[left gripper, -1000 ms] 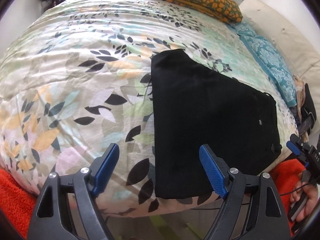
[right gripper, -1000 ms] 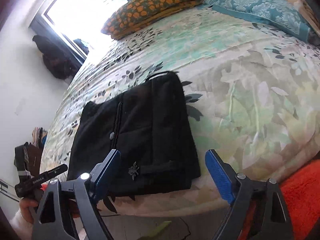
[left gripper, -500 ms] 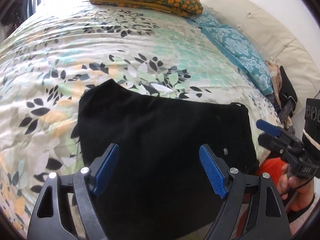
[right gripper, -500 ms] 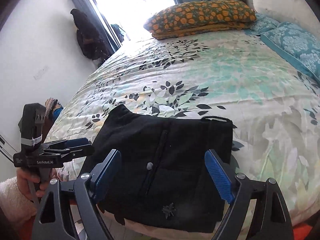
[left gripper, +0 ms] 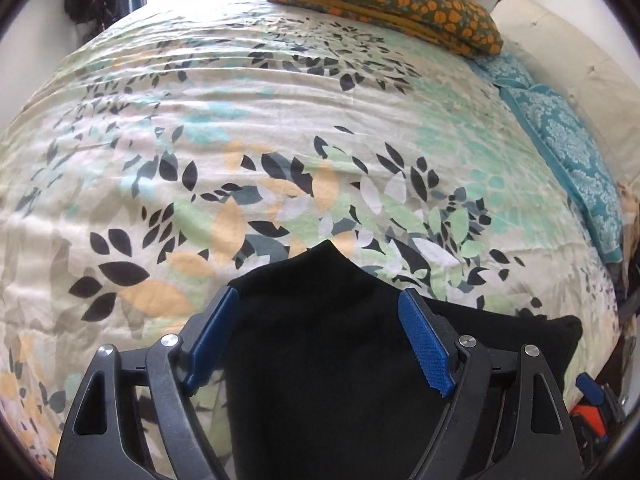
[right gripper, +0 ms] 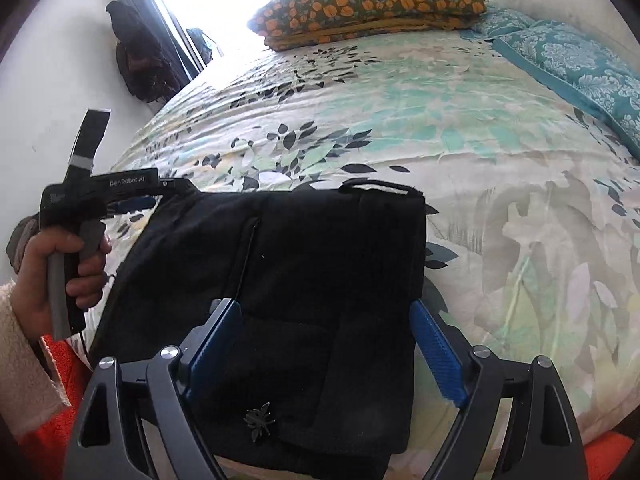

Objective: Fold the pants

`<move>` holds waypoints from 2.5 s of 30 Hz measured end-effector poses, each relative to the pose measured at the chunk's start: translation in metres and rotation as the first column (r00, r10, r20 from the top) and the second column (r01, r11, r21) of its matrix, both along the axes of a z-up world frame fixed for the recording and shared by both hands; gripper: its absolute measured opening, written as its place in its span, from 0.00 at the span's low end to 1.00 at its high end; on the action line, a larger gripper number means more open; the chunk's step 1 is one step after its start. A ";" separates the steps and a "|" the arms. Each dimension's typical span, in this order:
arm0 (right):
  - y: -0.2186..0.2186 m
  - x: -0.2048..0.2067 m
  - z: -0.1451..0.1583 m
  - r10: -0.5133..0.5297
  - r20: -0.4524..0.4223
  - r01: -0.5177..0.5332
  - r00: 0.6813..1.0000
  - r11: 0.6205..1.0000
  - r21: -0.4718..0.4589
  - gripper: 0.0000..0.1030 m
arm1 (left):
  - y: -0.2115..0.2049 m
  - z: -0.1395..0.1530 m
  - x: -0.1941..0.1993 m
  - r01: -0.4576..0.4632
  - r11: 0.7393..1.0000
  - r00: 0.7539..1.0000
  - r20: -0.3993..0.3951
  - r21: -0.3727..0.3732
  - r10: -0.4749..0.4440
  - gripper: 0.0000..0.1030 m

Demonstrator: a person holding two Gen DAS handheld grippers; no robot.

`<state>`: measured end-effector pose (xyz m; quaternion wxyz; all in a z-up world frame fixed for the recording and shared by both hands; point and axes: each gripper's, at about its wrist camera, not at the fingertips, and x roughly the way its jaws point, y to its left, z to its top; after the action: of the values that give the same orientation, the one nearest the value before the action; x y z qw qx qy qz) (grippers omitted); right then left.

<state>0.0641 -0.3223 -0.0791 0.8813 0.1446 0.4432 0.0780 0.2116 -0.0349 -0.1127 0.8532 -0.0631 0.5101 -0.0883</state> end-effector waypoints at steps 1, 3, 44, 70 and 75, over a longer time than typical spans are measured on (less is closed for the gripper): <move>-0.002 -0.006 0.007 -0.007 0.003 0.007 1.000 1.000 -0.001 0.83 | 0.004 0.007 -0.012 0.022 1.000 1.000 0.005 -0.005 -0.022 0.81; 0.000 -0.015 0.012 0.013 -0.035 -0.013 0.999 1.000 -0.026 0.83 | 0.009 0.016 -0.044 0.078 0.997 0.997 0.002 -0.013 -0.078 0.81; -0.024 0.028 -0.045 0.252 -0.148 -0.143 0.956 0.846 0.514 0.35 | 0.046 0.006 -0.087 0.090 0.947 0.976 -0.162 -0.309 -0.146 0.16; 0.065 0.036 0.017 0.017 -0.103 -0.021 0.995 0.999 -0.039 1.00 | 0.123 0.060 -0.119 -0.176 0.975 0.981 0.109 0.135 0.162 0.78; 0.073 -0.024 0.072 0.000 -0.036 -0.007 0.999 0.985 -0.175 1.00 | 0.097 0.082 -0.154 -0.206 0.970 0.975 0.108 0.131 0.193 0.78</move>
<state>0.0396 -0.2497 -0.0066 0.8824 0.0671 0.4641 0.0377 0.0573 0.0621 -0.0307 0.8833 -0.0491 0.4652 0.0316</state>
